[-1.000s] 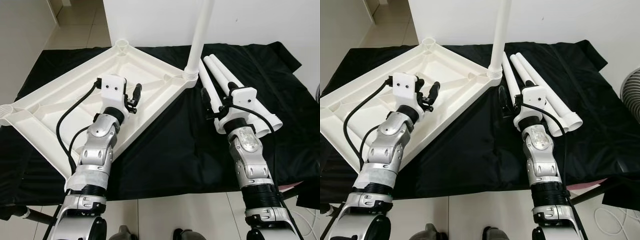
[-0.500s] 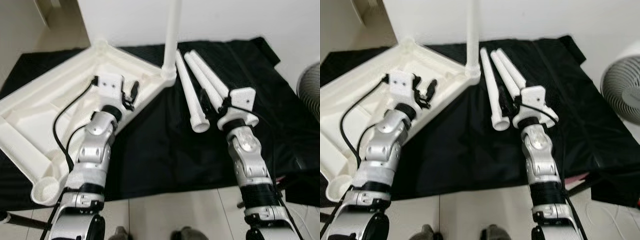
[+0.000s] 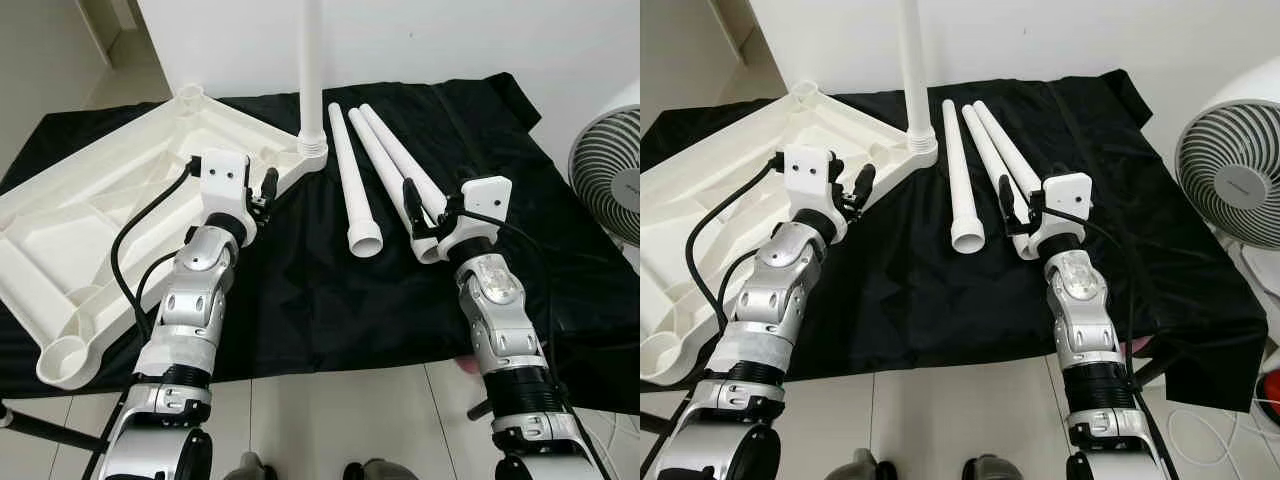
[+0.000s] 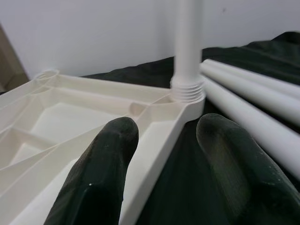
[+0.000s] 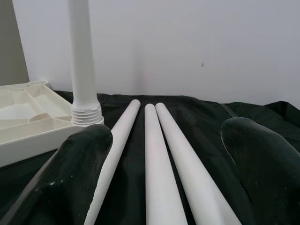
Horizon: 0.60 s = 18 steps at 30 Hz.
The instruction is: Building children table
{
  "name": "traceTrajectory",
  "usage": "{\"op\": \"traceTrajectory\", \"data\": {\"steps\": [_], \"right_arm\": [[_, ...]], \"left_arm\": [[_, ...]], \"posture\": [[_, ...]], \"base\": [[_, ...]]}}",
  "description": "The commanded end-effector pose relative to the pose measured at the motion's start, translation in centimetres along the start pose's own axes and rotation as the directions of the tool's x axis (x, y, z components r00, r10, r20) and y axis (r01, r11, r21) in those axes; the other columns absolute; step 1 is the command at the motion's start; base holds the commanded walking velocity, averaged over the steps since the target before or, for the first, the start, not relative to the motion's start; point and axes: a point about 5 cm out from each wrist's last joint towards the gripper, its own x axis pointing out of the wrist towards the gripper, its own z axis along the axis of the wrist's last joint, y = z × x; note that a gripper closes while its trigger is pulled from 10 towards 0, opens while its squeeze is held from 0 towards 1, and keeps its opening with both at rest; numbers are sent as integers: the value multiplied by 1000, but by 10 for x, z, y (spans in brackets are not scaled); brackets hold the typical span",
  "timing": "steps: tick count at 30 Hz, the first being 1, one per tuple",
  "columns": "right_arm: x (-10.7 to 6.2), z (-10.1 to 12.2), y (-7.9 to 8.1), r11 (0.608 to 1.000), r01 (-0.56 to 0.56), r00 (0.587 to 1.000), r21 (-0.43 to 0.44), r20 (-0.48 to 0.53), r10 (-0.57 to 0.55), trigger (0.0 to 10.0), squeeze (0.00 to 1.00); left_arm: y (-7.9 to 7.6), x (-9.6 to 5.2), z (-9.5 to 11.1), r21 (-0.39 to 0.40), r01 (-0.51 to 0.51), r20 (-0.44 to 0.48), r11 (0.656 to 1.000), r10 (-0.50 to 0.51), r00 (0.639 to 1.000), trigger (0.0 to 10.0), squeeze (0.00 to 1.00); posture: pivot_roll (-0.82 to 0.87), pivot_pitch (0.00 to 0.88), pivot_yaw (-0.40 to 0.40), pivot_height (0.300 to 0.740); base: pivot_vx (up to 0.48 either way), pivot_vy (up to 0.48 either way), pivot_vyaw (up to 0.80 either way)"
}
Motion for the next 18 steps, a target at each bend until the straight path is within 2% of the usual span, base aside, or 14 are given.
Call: {"op": "traceTrajectory", "data": {"steps": [1, 2, 5, 7, 9, 11, 18], "right_arm": [[0, 0, 3, 1000, -17, 1000, -4, -2, 17, 10000, 0], [0, 0, 3, 1000, -17, 1000, -4, -2, 17, 10000, 0], [-2, -1, 3, 1000, -21, 1000, -10, -8, 21, 10000, 0], [-2, -1, 3, 1000, -21, 1000, -11, -9, 21, 10000, 0], [-3, -2, 5, 1000, -27, 1000, -15, -13, 27, 10000, 0], [-3, -2, 5, 1000, -27, 1000, -15, -13, 27, 10000, 0], [-4, -4, 5, 999, -30, 999, -21, -19, 30, 10000, 0]], "left_arm": [[4, -5, -11, 20, 6, -69, 1000, -5, 998, 10000, 0], [4, -5, -11, 20, 6, -69, 1000, -5, 998, 10000, 0], [19, -18, -29, 200, 63, -257, 978, -9, 966, 10000, 0], [20, -18, -30, 204, 65, -261, 977, -10, 965, 10000, 0], [26, -26, -35, 202, 92, -319, 975, -24, 947, 10000, 0], [26, -26, -35, 202, 92, -319, 975, -24, 947, 10000, 0], [39, -41, -37, 236, 115, -385, 965, -16, 923, 10000, 0]], "posture": [[-119, 95, 69, 740], [-119, 95, 69, 740], [-119, 92, 71, 740], [-119, 92, 71, 740], [-116, 91, 73, 740], [-116, 91, 73, 740], [-109, 88, 74, 740]], "base": [[0, 0, 0], [0, 0, 0], [0, 0, 0], [0, 0, 0], [0, 0, 0], [0, 0, 0], [0, 0, 0]]}}
